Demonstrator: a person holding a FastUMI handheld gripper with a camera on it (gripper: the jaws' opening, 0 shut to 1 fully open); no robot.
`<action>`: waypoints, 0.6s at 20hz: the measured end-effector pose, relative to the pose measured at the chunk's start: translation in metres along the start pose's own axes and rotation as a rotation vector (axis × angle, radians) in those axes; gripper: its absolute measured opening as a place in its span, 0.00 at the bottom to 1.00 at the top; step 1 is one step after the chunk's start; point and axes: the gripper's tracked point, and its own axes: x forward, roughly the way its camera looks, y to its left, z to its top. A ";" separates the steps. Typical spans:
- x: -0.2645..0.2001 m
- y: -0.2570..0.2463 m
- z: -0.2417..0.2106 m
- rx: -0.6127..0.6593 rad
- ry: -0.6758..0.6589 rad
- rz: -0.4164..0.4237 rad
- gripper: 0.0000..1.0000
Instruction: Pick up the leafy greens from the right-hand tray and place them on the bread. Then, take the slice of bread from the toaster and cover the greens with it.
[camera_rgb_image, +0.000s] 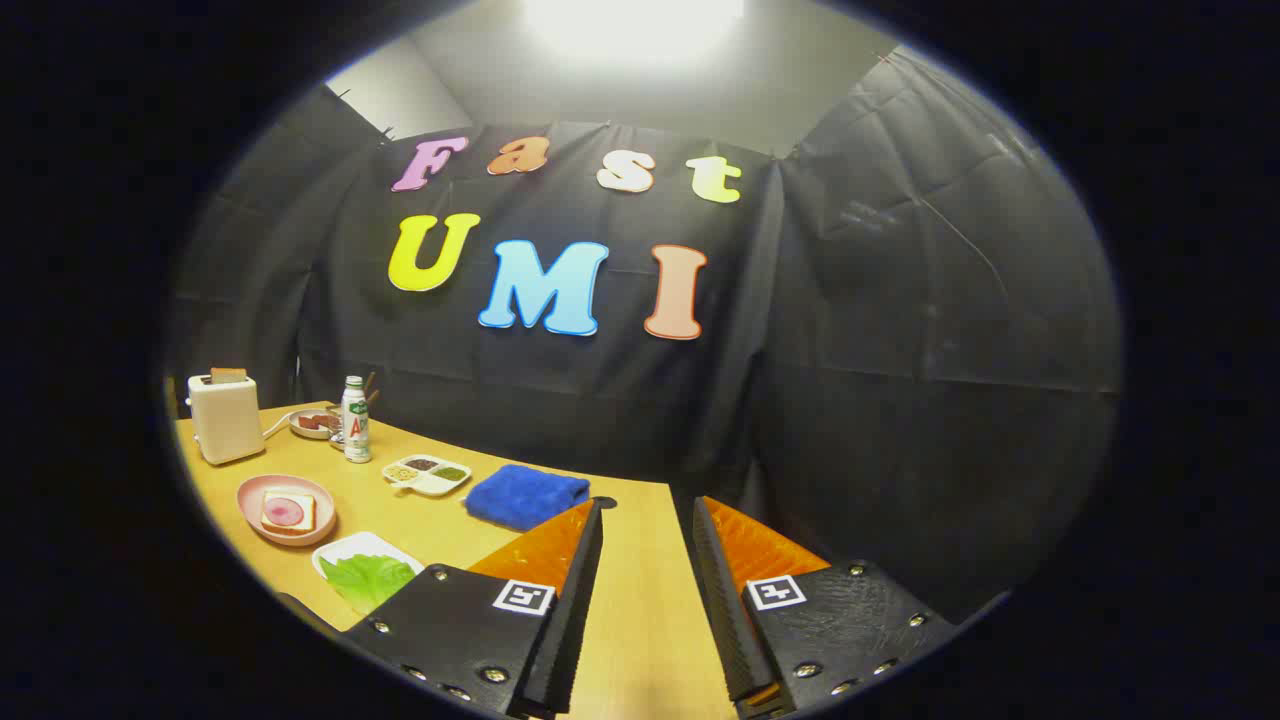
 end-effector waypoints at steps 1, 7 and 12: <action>0.000 0.015 0.009 0.000 -0.006 0.024 0.56; 0.001 0.094 0.048 0.068 -0.023 0.177 0.56; 0.006 0.139 0.057 0.075 0.006 0.278 0.55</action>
